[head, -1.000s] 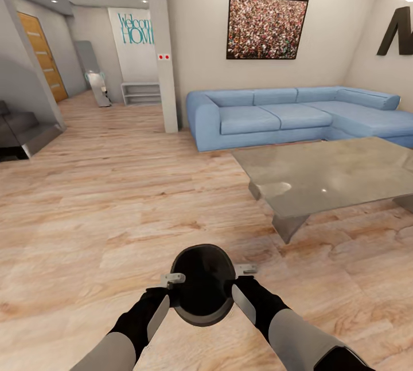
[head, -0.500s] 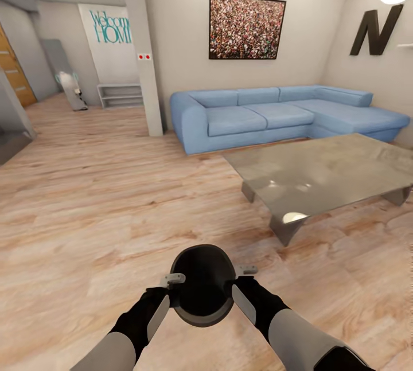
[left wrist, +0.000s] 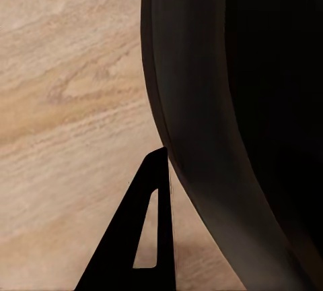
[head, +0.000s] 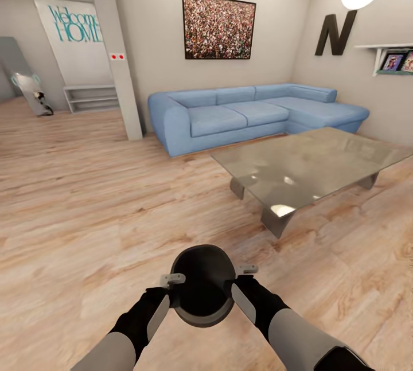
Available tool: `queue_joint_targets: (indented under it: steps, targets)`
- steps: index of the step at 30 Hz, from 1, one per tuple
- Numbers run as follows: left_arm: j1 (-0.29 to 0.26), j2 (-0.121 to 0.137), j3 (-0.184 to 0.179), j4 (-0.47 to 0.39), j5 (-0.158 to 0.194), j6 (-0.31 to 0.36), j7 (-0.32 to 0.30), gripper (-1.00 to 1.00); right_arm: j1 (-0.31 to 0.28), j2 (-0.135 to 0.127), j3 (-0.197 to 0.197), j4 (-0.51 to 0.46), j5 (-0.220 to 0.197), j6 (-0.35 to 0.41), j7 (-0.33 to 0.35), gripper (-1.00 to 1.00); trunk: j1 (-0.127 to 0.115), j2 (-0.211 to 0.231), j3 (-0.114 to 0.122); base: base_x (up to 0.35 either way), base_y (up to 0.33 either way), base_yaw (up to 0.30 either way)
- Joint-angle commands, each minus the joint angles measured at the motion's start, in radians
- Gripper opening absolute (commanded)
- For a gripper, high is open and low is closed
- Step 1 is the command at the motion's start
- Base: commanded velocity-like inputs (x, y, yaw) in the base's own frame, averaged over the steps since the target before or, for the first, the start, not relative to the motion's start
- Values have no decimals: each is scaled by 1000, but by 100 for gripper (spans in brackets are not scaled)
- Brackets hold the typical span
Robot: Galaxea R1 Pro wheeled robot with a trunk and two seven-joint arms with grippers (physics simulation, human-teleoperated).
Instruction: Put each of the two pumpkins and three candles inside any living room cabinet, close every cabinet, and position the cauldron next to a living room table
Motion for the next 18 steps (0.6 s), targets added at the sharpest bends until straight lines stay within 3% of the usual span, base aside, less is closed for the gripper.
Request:
queue_joint_targets:
  steps: [1,18]
  targets:
    - [0,0,7,1,39,-2,-4,-100,0,0,-1,-4,-7,-27,18,-100,0,0,0,135,325,-279]
    - [-1,0,7,1,39,-1,-4,-100,0,0,-1,-4,-7,-27,19,-100,0,0,0,163,315,-279]
